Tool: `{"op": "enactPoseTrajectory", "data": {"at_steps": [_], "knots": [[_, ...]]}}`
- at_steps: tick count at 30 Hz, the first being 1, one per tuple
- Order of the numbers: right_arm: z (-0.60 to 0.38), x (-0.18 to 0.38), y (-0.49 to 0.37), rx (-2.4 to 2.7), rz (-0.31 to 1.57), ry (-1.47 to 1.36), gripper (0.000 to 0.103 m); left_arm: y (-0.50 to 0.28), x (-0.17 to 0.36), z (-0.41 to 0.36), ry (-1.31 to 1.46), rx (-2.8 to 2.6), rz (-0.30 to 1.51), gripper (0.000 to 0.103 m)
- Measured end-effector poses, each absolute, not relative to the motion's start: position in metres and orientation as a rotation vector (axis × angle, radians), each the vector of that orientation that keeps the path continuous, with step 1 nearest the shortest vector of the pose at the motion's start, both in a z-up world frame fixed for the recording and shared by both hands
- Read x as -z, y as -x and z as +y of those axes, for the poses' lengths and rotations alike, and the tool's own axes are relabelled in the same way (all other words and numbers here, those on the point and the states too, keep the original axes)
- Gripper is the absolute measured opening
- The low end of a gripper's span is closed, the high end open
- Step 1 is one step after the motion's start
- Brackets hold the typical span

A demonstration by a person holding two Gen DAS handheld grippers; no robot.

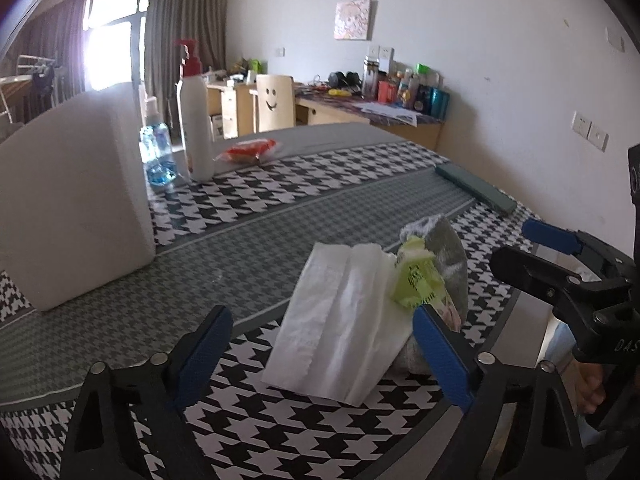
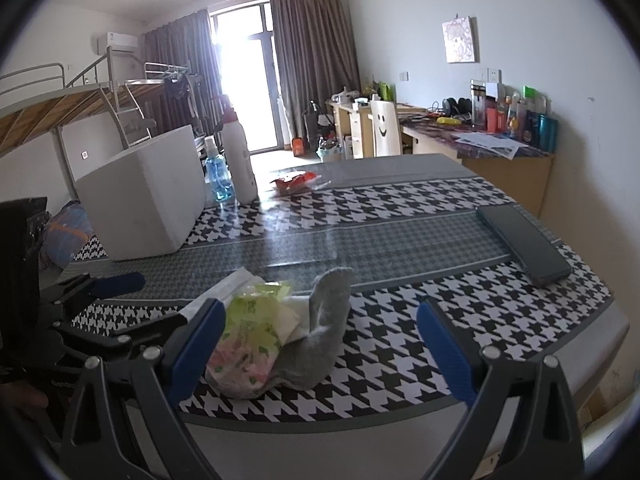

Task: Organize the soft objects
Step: 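Lower the left tool onto the white tissues while the right tool approaches the wet-wipe pack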

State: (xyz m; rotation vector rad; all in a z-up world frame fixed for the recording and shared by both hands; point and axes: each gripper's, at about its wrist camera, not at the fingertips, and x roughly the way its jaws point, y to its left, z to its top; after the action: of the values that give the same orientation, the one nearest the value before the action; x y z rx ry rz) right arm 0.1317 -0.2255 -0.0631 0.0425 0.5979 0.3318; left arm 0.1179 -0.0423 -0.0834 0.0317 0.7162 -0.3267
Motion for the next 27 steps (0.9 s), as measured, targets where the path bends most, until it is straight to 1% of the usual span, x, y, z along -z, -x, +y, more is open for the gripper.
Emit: {"op": "enactPoseTrajectory", "data": {"at_steps": [2, 5, 9, 11, 13, 14, 16, 17, 18, 20, 22, 25, 27], "knots": [[-0.225, 0.065, -0.132, -0.333, 0.605, -0.042, 0.098, -0.119, 0.086, -0.043, -0.033, 0.332, 0.732, 0.088], [-0.224, 0.068, -0.133, -0.337, 0.614, -0.047, 0.098, -0.120, 0.091, -0.046, -0.046, 0.340, 0.755, 0.081], [-0.225, 0.070, -0.134, -0.338, 0.622, -0.052, 0.098, -0.122, 0.098, -0.050, -0.061, 0.354, 0.797, 0.066], [-0.225, 0.071, -0.134, -0.339, 0.624, -0.056, 0.098, -0.123, 0.100, -0.051, -0.066, 0.359, 0.809, 0.064], [-0.225, 0.072, -0.135, -0.340, 0.627, -0.058, 0.098, -0.124, 0.103, -0.052, -0.064, 0.372, 0.825, 0.054], [-0.225, 0.072, -0.135, -0.340, 0.628, -0.058, 0.098, -0.125, 0.104, -0.053, -0.067, 0.373, 0.836, 0.051], [-0.225, 0.073, -0.135, -0.343, 0.630, -0.059, 0.098, -0.126, 0.107, -0.054, -0.071, 0.371, 0.848, 0.040], [-0.225, 0.073, -0.135, -0.344, 0.631, -0.060, 0.098, -0.127, 0.108, -0.054, -0.072, 0.375, 0.853, 0.036], [-0.225, 0.073, -0.134, -0.345, 0.632, -0.060, 0.098, -0.127, 0.109, -0.055, -0.073, 0.378, 0.858, 0.030], [-0.224, 0.074, -0.135, -0.346, 0.634, -0.061, 0.098, -0.126, 0.109, -0.055, -0.082, 0.366, 0.859, 0.023], [-0.224, 0.074, -0.135, -0.348, 0.635, -0.062, 0.098, -0.127, 0.109, -0.053, -0.083, 0.364, 0.861, 0.012], [-0.224, 0.074, -0.134, -0.352, 0.635, -0.064, 0.098, -0.129, 0.110, -0.051, -0.071, 0.369, 0.865, 0.005], [-0.223, 0.073, -0.133, -0.357, 0.634, -0.065, 0.098, -0.130, 0.109, -0.049, -0.059, 0.378, 0.868, 0.003]]}}
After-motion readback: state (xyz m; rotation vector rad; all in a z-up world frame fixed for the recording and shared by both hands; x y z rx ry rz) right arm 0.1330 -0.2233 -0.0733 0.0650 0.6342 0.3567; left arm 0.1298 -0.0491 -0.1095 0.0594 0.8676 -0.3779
